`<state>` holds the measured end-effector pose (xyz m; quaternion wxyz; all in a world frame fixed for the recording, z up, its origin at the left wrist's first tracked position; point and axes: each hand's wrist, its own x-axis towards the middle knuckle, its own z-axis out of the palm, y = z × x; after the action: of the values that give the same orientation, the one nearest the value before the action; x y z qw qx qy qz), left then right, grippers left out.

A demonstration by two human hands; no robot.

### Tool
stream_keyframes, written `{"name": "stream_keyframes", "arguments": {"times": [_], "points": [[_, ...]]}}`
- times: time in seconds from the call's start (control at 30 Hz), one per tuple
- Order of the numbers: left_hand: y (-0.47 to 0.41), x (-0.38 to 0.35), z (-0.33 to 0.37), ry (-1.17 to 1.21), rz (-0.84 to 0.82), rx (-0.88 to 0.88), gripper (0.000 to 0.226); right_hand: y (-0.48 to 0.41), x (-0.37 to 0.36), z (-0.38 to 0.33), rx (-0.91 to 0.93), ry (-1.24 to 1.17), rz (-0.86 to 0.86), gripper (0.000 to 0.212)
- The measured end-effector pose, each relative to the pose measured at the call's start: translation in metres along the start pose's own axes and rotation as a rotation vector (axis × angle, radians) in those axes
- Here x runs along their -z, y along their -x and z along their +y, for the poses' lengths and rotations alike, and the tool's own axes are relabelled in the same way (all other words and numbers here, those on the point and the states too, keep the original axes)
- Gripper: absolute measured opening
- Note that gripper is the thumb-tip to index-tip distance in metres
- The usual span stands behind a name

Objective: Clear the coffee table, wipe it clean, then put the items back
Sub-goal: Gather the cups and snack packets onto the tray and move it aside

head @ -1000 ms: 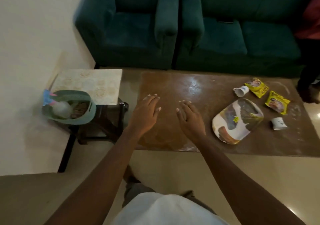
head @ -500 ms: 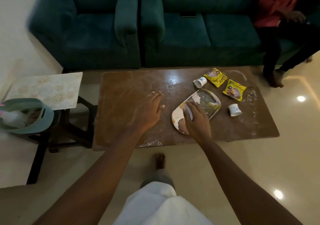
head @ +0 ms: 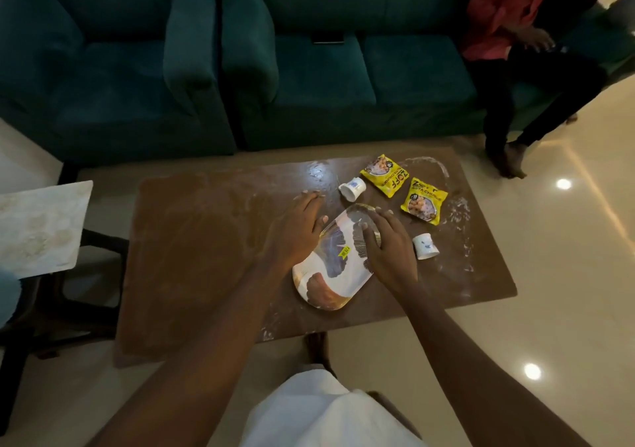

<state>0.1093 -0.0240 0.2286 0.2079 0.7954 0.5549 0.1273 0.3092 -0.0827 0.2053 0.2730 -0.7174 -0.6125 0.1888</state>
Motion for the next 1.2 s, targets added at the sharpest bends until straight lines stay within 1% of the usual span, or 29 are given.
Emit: {"name": "stream_keyframes", "arguments": {"times": [0.27, 0.53, 0.67, 0.73, 0.8, 1.0, 1.2], "points": [[-0.05, -0.025, 0.019, 0.032, -0.029, 0.015, 0.048, -0.044, 0.009, 0.038, -0.035, -0.03, -0.034, 0.043], [-0.083, -0.063, 0.041, 0.055, -0.088, 0.02, 0.046, -0.064, 0.021, 0.086, -0.092, 0.012, -0.11, 0.041], [-0.097, -0.091, 0.054, 0.027, -0.135, 0.002, 0.047, -0.07, 0.026, 0.12, -0.106, 0.048, -0.163, 0.041], [-0.109, -0.11, 0.059, 0.015, -0.145, -0.005, 0.048, -0.08, 0.025, 0.144, -0.123, 0.057, -0.185, 0.042], [-0.108, -0.117, 0.061, -0.016, -0.14, -0.008, 0.047, -0.078, 0.026, 0.152, -0.139, 0.068, -0.193, 0.044], [-0.119, -0.197, 0.061, 0.038, -0.17, 0.077, 0.049, -0.084, -0.008, 0.236, -0.343, 0.164, -0.287, 0.052], [-0.125, -0.261, 0.053, 0.088, -0.168, 0.149, 0.051, -0.081, -0.051, 0.3, -0.343, 0.239, -0.382, 0.068]]}}
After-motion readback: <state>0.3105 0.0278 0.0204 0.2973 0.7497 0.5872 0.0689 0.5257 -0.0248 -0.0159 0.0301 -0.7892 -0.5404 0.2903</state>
